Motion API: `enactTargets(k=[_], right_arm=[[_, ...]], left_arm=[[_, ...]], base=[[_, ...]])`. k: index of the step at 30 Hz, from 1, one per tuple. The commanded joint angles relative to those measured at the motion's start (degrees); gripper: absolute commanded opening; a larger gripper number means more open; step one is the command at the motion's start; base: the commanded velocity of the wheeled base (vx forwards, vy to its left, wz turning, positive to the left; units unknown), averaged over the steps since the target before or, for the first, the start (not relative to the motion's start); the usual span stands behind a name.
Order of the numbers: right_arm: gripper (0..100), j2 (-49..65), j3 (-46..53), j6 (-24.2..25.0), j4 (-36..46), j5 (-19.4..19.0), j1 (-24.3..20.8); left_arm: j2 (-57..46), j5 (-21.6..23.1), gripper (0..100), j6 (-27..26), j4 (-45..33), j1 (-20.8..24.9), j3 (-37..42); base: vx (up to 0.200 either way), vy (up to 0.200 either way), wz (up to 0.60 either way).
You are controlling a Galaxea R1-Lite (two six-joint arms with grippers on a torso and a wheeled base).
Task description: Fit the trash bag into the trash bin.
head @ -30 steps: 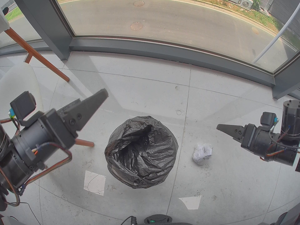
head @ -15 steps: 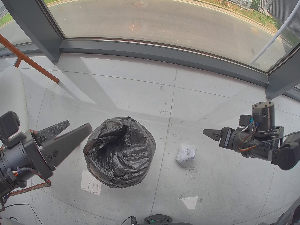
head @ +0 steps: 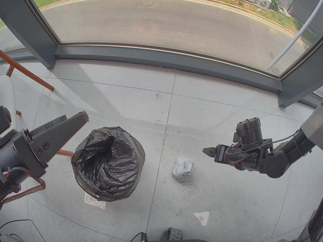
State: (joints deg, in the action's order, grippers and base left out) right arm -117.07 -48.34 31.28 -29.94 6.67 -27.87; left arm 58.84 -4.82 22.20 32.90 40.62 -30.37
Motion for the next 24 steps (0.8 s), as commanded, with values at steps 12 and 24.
enactTargets(k=[12, 24], right_arm=[[100, -19.7, -11.3, 0.7, 0.1, 0.3, -3.9], [100, -28.0, -21.4, 5.4, 0.1, 0.3, -7.0]], left_arm=[[0.2, 0.2, 100, -0.1, -0.3, -3.4, -0.9], [0.5, 0.3, 100, 0.0, -0.3, -3.5, -0.5]], base=[[0.000, 0.000, 0.00], [0.000, 0.000, 0.00]])
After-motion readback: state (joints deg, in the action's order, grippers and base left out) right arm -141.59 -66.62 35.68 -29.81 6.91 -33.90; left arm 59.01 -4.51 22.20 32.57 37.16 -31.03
